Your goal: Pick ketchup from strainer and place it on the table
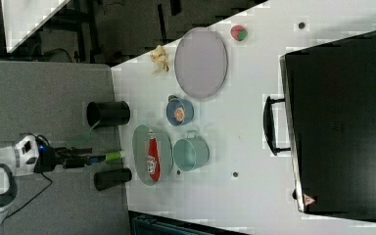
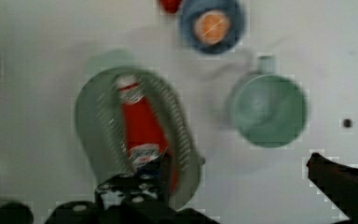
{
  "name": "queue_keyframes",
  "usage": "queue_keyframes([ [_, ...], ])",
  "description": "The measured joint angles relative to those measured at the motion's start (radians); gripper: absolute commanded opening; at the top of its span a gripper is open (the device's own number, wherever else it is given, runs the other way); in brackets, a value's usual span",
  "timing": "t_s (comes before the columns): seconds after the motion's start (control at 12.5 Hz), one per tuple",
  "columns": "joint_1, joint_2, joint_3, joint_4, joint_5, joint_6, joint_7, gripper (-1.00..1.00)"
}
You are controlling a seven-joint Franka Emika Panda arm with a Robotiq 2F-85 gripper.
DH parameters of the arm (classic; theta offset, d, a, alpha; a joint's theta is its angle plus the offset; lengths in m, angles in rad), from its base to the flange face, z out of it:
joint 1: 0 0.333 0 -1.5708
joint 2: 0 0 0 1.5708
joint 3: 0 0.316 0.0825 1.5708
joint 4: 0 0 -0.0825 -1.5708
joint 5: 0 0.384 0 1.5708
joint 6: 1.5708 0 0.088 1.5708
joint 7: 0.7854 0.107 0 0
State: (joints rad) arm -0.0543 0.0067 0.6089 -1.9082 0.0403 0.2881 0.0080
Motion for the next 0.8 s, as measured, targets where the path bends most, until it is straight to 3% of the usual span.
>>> queue_keyframes([
  [0.48, 0.022, 0.124, 0.161, -0.072, -0.051, 0.195, 0.009, 1.00],
  [0.8, 0.058, 0.260, 0.168, -0.143, -0.201, 0.366, 0.015, 1.00],
])
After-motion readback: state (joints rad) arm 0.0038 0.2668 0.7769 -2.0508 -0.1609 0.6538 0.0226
